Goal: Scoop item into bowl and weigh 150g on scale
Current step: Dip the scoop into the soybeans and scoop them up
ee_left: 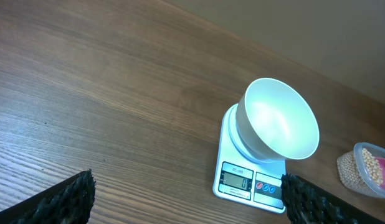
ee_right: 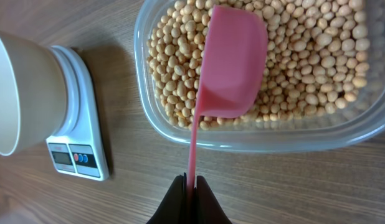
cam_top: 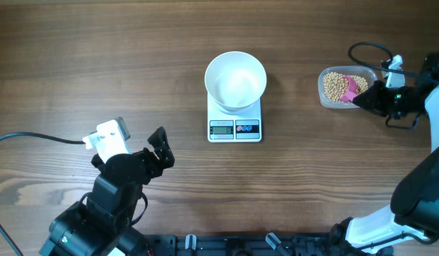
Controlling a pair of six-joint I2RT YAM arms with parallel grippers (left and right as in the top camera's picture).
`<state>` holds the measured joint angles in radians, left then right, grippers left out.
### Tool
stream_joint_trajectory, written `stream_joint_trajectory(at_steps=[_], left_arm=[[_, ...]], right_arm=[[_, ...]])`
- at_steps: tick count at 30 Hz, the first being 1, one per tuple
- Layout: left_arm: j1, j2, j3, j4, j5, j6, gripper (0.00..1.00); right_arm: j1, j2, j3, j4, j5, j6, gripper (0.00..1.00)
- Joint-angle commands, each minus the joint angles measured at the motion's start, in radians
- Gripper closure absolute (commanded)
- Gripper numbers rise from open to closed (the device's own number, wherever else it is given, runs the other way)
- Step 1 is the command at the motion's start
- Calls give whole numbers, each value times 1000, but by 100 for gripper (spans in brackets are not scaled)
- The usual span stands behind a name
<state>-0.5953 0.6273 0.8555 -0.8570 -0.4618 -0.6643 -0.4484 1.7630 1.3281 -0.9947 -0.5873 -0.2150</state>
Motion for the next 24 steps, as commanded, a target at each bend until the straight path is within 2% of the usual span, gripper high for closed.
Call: stream_joint_trajectory(at_steps=[1, 7, 24], left_arm=[[5, 0, -4, 0, 9, 1, 0], [5, 0, -4, 0, 9, 1, 0], [5, 0, -4, 0, 28, 1, 0]], right_arm=[[-17, 31, -15, -18, -73, -21, 96], [-23, 106, -15, -19, -173, -19, 96], [-142, 130, -15, -43, -309, -42, 96]])
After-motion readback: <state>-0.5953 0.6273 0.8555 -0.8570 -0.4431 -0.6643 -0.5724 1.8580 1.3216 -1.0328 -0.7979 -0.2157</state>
